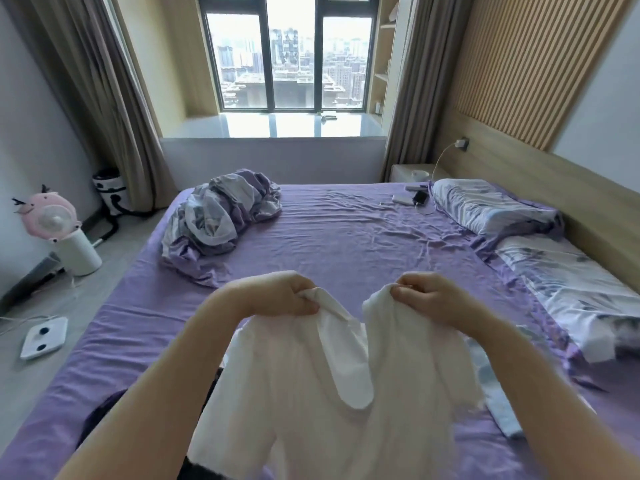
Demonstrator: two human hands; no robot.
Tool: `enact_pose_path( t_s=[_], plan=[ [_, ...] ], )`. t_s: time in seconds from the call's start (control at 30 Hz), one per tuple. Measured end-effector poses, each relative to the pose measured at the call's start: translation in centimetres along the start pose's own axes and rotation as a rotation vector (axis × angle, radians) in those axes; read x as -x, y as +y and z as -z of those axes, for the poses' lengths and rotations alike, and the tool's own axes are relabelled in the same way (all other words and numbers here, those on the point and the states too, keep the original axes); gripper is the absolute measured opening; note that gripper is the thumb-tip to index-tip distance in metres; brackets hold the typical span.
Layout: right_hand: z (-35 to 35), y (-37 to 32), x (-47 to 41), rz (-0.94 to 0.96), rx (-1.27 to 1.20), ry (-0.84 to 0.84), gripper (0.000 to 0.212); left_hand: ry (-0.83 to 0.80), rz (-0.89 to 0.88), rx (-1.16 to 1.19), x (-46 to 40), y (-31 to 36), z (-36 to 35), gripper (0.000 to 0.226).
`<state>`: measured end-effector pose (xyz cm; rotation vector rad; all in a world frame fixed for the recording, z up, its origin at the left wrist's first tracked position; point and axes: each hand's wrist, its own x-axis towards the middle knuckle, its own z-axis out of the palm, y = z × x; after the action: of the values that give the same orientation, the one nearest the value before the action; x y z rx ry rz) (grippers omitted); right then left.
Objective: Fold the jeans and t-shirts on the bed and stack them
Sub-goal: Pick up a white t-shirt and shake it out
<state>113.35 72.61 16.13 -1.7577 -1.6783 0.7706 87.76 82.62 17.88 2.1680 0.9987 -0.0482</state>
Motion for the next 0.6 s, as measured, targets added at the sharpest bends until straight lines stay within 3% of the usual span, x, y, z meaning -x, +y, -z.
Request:
enact_pose_path(
  t_s=[0.1, 0.23, 0.4, 0.6],
  plan=[
    [-3.8, 5.5, -2.3, -0.103, 0.052, -0.036, 0.005, 0.1, 0.076, -0.061, -5.0, -4.2, -4.7, 0.03],
    [-9.1, 13.7, -3.8, -0.253, 0.107, 0.003, 0.006, 0.112, 0.224, 0.073, -10.2, -10.6, -10.9, 0.036],
    [-13.3, 21.7, -5.3, -0.404, 0.154, 0.13, 0.008, 0.038, 0.212, -0.012, -16.0, -16.2, -15.7, 0.013],
    [-15.4, 27.4, -8.7, -0.388, 0.572, 0.103, 0.015, 0.375, 0.354, -0.16, -23.0, -20.0, -17.8, 0.021]
  ],
)
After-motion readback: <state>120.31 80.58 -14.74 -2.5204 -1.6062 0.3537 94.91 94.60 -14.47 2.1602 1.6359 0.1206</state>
